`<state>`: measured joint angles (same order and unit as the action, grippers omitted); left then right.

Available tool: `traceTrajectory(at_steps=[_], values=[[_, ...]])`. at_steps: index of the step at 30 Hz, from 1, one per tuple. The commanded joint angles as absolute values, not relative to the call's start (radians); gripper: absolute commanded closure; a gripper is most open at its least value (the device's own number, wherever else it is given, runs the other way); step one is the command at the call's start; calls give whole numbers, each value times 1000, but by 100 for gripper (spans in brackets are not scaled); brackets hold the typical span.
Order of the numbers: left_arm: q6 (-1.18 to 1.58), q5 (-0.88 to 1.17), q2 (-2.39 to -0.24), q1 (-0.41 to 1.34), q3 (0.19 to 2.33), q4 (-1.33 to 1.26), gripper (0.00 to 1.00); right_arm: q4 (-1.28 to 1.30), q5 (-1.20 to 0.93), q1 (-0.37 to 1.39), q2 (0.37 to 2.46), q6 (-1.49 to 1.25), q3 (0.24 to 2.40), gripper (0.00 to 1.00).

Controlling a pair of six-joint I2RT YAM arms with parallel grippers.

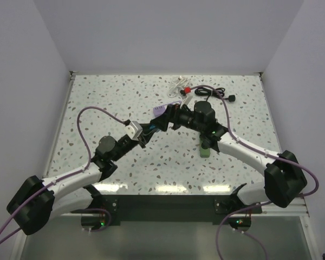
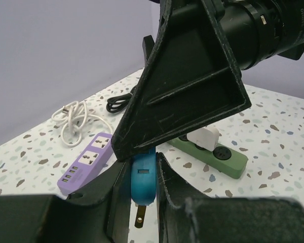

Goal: Insert the plug

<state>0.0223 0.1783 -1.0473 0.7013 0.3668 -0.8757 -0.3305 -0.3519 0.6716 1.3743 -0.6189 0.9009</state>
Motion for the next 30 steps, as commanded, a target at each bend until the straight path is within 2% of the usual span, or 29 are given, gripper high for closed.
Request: traceTrajectory(at_steps=[1, 16, 19, 20, 21, 23, 24, 25, 26, 27, 30], values=[[-29, 126, -1028, 710, 373, -989, 100, -406, -429, 670, 1402, -661, 911, 2], [-71, 43, -1037, 722, 356, -1063, 100, -492, -456, 667, 1388, -707, 838, 5], [-71, 41, -1043, 730, 356, -1068, 100, -532, -460, 666, 1396, -716, 830, 22], [-71, 41, -1045, 732, 356, -1068, 100, -547, -460, 664, 1397, -719, 824, 35], [-72, 37, -1048, 732, 356, -1068, 100, -567, -459, 663, 1397, -719, 819, 40], [-71, 35, -1051, 732, 359, -1062, 100, -569, -462, 657, 1405, -707, 822, 58], [-71, 38, -1052, 732, 360, -1055, 92, -572, -463, 649, 1414, -707, 822, 82], [-71, 41, -1054, 732, 359, -1052, 88, -583, -465, 644, 1419, -712, 819, 90], [-71, 41, -1058, 732, 360, -1054, 83, -598, -468, 637, 1425, -716, 819, 96], [-69, 40, -1058, 732, 362, -1048, 70, -604, -471, 627, 1439, -716, 819, 100], [-67, 26, -1066, 732, 368, -1025, 59, -630, -474, 597, 1457, -712, 822, 100]])
